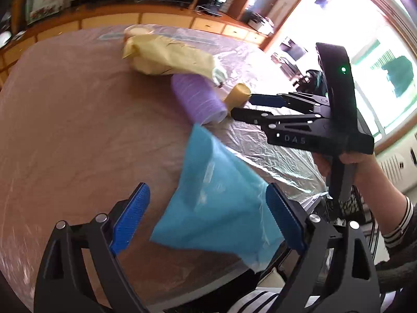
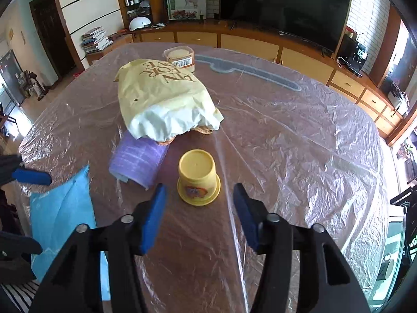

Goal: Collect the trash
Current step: 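Grasp the yellow cup with the right tool, then carry the blue bag and yellow cup with both tools over the black bin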

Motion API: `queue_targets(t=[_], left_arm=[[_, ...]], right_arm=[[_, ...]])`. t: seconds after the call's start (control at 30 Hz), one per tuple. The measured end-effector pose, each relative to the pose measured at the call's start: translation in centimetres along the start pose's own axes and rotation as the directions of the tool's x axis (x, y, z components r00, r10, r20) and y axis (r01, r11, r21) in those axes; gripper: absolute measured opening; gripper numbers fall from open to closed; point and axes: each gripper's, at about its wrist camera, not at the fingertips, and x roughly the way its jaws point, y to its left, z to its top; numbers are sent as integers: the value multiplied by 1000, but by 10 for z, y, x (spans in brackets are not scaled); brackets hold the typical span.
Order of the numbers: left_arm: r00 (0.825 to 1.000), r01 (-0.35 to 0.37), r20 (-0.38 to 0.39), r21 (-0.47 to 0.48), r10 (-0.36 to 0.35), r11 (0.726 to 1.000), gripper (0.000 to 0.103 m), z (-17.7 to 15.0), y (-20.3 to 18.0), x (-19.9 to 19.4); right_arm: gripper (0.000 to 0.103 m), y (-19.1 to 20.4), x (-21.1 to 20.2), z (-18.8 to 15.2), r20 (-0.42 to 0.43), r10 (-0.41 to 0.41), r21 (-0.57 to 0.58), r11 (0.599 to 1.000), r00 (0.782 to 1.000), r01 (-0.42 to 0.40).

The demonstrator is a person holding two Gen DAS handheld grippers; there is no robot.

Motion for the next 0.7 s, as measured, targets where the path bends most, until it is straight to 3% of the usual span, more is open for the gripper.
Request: queue_targets(t=[0.23,0.3,0.4,0.43,0.53,0.7], left_arm=[[999,24,-33,-93,-28,995,91,-23,-2,7],[998,57,-27,-132,-61,990,91,-23,0,12],[997,68,-23,-133,-71,989,81,-19,-4,20],[997,66,-26,-120,-69,991,68,-17,-7,22],[997,76,-14,-99,-78,992,51,-10,-10,22],[996,92,7,-82,-92,992,45,-2,-10,15]], right_arm=[[54,0,15,5,9,-7,-4,1000,1000,7],[37,1,17,5,14,0,-4,1000,1000,0],[37,1,18,5,24,-4,-4,1000,1000,4],[37,1,18,4,24,-3,-1,1000,1000,3],[37,-1,17,4,28,9,13,1000,1000,-9],[37,-9,7,-2,51,16,52,998,999,-19]])
